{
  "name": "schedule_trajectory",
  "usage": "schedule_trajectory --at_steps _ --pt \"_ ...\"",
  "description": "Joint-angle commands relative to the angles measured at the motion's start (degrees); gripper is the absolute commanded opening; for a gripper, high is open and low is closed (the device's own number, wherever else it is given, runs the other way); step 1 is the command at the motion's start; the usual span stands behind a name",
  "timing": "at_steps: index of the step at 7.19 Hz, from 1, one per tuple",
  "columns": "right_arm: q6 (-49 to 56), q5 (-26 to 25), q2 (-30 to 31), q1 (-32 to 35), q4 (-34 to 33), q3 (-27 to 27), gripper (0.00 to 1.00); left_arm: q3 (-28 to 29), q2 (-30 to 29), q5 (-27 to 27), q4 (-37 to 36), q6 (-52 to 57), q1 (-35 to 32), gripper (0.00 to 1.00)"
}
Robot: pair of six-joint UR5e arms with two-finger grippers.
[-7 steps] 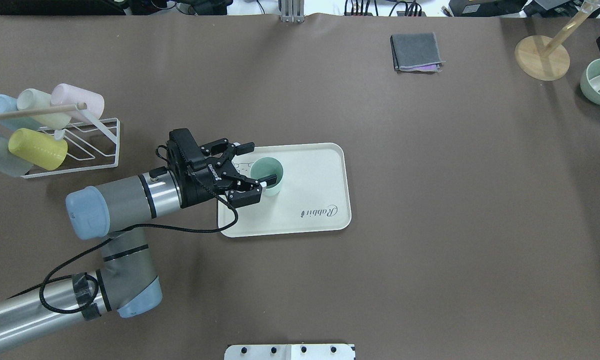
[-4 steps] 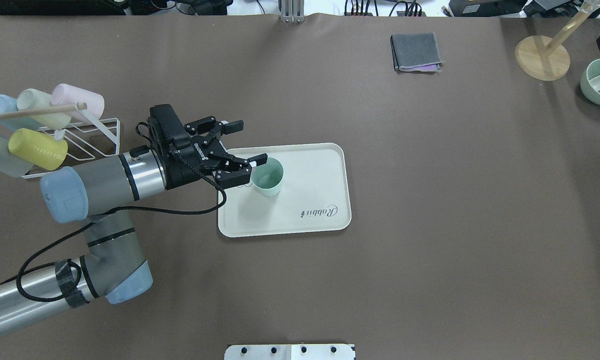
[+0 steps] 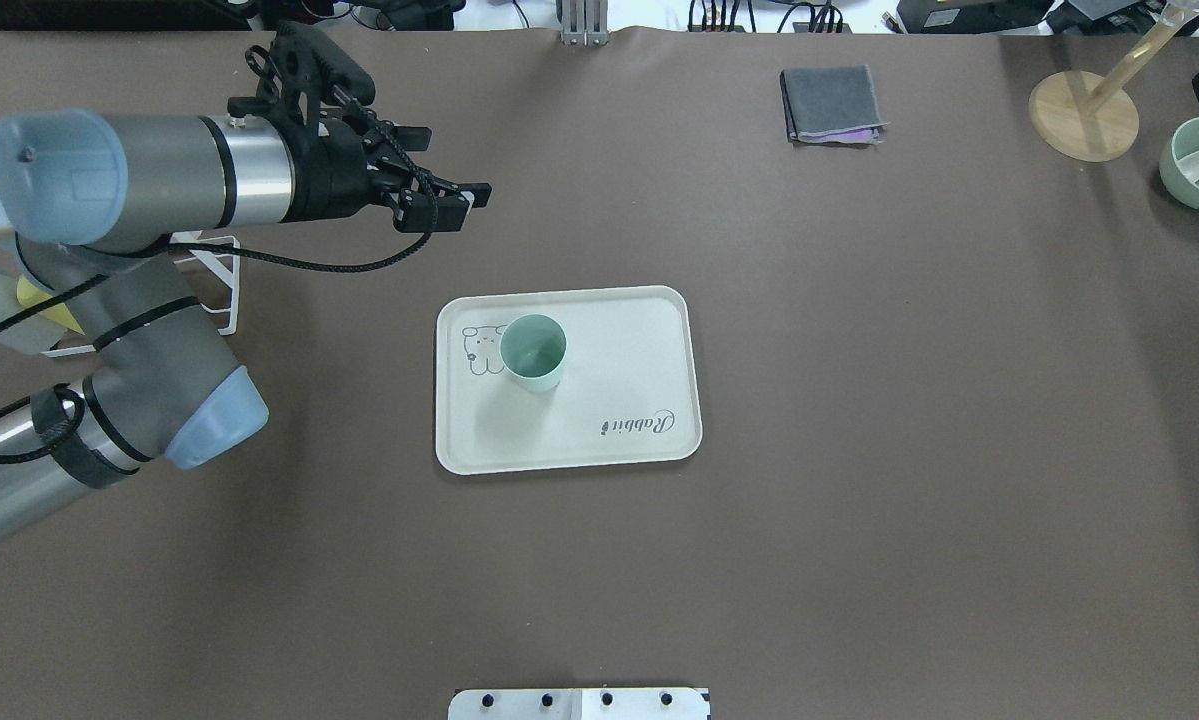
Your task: Pick up and place green cup on tray
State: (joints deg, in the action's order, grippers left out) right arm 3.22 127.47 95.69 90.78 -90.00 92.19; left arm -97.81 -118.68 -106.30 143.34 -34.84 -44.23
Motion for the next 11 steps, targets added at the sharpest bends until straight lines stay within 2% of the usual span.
schedule_trajectory --at_steps 1,2,3,4,6,7,8,9,10,11 --pt "0.0 -0.6 -0.3 -0.3 0.0 0.0 1.00 -5.6 0.9 -11.4 -14.8 -4.1 -5.3 0.98" --pt "-0.1 -0.6 -0.3 -0.3 0.0 0.0 1.00 -4.9 1.4 -20.6 -21.8 -4.0 -12.5 0.98" --pt "-0.1 -0.6 -0.3 -0.3 0.0 0.0 1.00 -3.5 2.3 -27.0 -28.5 -3.7 -19.2 0.98" --pt "-0.1 -0.6 -0.3 -0.3 0.0 0.0 1.00 -3.2 6.9 -30.9 -31.9 -3.1 -22.9 0.98" --pt "-0.1 -0.6 -0.3 -0.3 0.0 0.0 1.00 -1.9 17.6 -32.9 -32.9 -1.2 -30.6 0.98" --pt "0.0 -0.6 -0.3 -0.3 0.0 0.0 1.00 -0.7 21.5 -36.1 -33.0 3.9 -34.0 0.98" --pt "0.2 -0.6 -0.3 -0.3 0.1 0.1 1.00 2.1 23.2 -37.2 -34.4 10.1 -37.0 0.98" --pt "0.0 -0.5 -0.3 -0.3 0.1 0.4 1.00 2.4 24.8 -38.4 -41.8 18.5 -40.3 0.98" --pt "0.3 -0.5 -0.2 -0.3 0.1 0.4 1.00 2.8 25.2 -37.3 -51.4 33.8 -43.6 0.98" --pt "0.6 -0.5 -0.2 -0.3 0.1 0.5 1.00 3.5 25.2 -32.0 -61.1 45.2 -46.4 0.98"
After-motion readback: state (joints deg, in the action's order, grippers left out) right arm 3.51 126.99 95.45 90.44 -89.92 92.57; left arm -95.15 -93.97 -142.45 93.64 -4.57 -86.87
